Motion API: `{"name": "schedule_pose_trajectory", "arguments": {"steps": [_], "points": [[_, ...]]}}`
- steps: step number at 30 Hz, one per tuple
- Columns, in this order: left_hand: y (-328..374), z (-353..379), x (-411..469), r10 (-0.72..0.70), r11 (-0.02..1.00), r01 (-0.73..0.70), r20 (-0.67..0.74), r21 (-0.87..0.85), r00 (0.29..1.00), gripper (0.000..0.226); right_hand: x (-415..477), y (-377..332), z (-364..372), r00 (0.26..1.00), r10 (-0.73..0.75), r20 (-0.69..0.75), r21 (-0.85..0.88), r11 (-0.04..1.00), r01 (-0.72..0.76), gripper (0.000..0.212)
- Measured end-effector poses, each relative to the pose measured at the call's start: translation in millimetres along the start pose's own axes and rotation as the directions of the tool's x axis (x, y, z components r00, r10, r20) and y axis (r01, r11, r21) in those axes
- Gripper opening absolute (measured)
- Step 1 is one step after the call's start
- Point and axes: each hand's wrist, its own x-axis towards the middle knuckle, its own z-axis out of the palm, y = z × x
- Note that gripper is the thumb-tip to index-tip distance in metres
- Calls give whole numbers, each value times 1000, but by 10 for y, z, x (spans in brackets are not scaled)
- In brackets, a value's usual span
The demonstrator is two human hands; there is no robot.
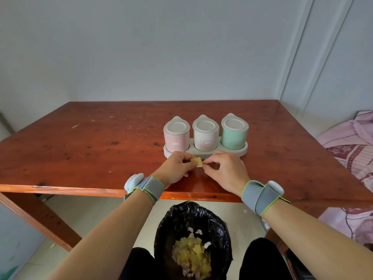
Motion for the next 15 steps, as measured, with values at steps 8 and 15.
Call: {"name": "schedule_pose_trajectory", "arguments": {"steps": [8, 15], "points": [[4, 32, -12, 45, 998, -43, -32, 41, 998, 9, 21, 30, 19, 996, 85, 21, 122, 989, -87, 8], [32, 38, -50, 84, 996, -83, -41, 33, 996, 11, 57, 57, 29, 987, 132, 91, 293, 944, -153, 10]]}}
